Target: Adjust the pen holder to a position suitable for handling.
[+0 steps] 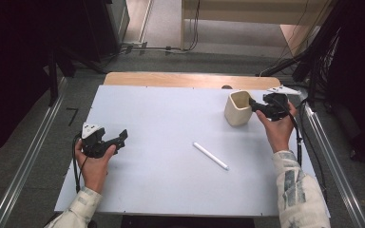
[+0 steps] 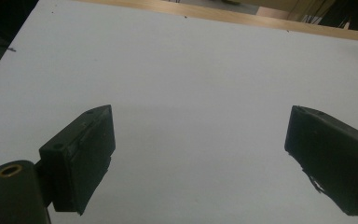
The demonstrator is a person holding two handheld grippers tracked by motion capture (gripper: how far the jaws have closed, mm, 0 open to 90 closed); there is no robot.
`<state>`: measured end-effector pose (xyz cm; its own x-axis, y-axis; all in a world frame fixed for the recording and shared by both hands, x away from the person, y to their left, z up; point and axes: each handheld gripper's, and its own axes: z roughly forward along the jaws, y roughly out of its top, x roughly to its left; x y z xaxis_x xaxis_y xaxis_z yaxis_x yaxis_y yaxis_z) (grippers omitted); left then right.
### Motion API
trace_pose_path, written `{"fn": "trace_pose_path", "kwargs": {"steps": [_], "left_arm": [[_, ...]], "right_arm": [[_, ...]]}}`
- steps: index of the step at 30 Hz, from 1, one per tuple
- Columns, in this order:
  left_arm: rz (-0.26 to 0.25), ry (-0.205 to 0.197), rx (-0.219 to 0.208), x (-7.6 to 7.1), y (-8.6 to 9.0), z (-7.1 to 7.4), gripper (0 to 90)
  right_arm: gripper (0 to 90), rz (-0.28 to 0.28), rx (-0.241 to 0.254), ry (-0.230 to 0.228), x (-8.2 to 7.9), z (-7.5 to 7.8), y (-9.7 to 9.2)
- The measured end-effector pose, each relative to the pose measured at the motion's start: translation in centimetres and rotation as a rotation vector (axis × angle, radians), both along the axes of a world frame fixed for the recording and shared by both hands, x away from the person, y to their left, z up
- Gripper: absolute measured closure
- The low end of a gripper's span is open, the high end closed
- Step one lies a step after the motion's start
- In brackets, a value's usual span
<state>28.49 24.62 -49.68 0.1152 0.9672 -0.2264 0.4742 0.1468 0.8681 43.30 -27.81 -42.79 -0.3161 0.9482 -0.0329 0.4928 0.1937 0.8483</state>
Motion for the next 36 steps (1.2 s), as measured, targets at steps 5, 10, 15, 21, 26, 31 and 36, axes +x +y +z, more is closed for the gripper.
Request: {"fn": "trace_pose_path", "kwargs": {"steps": [5, 10, 15, 21, 26, 31, 36], "left_arm": [[0.001, 0.001, 0.001, 0.0, 0.0, 0.0, 9.3], [0.001, 0.000, 0.002, 0.0, 0.1, 0.0, 9.3], [-0.001, 0.000, -0.001, 0.0, 0.1, 0.0, 9.3], [-0.001, 0.001, -0.002, 0.0, 0.1, 0.0, 9.3], [-0.002, 0.001, -0.001, 0.0, 0.0, 0.0, 9.3], [-0.004, 0.000, -0.002, 0.0, 0.0, 0.0, 9.3], [-0.003, 0.001, -0.003, 0.1, -0.1, 0.0, 9.4]], "right_arm": [[40.4, 0.006, -0.010, 0.020, 1.1, -0.1, 0.5], [48.1, 0.008, -0.018, 0.054, 2.0, -0.5, 0.8], [61.0, 0.017, -0.015, 0.089, 2.7, -1.1, 0.8], [76.2, 0.034, 0.005, 0.102, 2.8, -1.1, 1.2], [78.1, 0.026, 0.015, 0.105, 2.8, -1.0, 1.1], [78.8, 0.003, 0.011, 0.101, 2.7, -1.0, 1.4], [78.8, 0.019, 0.018, 0.112, 2.3, -0.9, 2.5]]}}
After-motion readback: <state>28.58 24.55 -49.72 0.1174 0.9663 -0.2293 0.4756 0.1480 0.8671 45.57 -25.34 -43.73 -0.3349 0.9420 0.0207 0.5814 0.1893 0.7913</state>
